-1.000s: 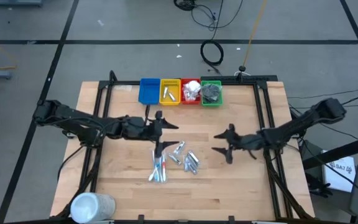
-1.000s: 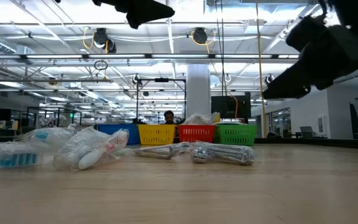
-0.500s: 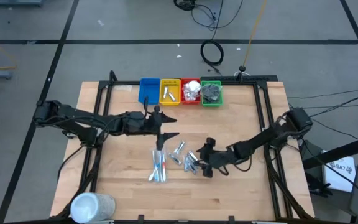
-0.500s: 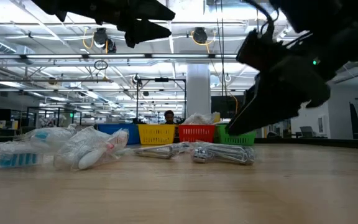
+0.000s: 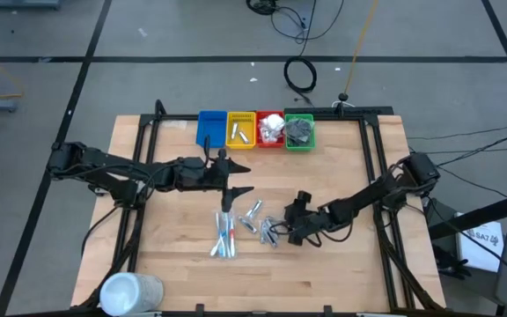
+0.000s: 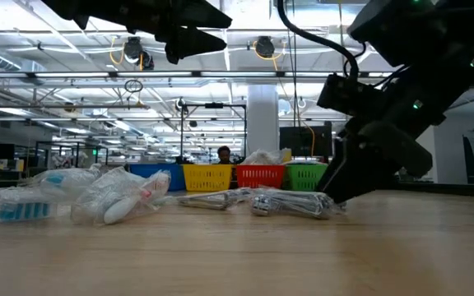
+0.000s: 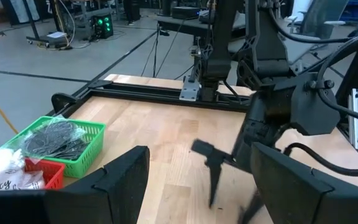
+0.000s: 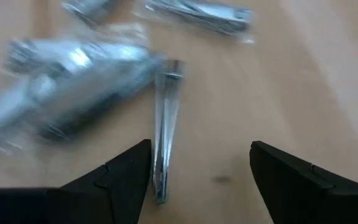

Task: Pick & Place Travel size toiletries
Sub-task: Put the nail cutter into the yellow bin

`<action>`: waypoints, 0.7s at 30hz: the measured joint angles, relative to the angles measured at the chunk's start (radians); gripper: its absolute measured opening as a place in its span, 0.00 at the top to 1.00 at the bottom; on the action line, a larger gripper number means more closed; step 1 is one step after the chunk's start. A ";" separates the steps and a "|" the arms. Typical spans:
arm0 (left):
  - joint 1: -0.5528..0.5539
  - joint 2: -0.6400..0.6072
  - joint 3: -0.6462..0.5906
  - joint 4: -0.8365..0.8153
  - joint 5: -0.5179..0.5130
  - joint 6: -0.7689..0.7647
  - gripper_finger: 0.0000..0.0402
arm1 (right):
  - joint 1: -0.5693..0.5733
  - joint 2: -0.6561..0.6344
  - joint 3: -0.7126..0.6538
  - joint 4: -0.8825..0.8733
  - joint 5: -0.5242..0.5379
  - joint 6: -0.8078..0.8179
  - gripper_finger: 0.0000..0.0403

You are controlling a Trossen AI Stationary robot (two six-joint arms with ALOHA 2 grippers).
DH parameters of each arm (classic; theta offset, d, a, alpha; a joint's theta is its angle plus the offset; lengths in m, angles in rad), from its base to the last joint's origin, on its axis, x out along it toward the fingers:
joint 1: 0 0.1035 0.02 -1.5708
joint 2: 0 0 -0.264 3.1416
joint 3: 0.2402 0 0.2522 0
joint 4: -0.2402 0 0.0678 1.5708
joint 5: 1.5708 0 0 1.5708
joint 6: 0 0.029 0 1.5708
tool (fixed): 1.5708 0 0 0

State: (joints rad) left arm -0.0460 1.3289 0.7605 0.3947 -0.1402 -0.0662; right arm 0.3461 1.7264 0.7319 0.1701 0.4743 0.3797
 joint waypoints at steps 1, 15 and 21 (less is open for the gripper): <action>0.000 0.000 0.000 0.000 0.000 0.000 0.33 | -0.002 -0.011 0.000 -0.014 0.001 -0.005 0.36; 0.000 0.000 0.000 0.000 0.000 -0.003 0.33 | -0.050 -0.041 -0.001 0.030 -0.190 -0.160 0.36; 0.000 0.000 0.000 -0.001 0.000 -0.008 0.33 | -0.075 -0.003 0.000 0.045 -0.192 -0.186 0.39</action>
State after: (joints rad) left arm -0.0460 1.3289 0.7605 0.3939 -0.1402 -0.0738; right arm 0.2712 1.7233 0.7318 0.2151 0.2825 0.1941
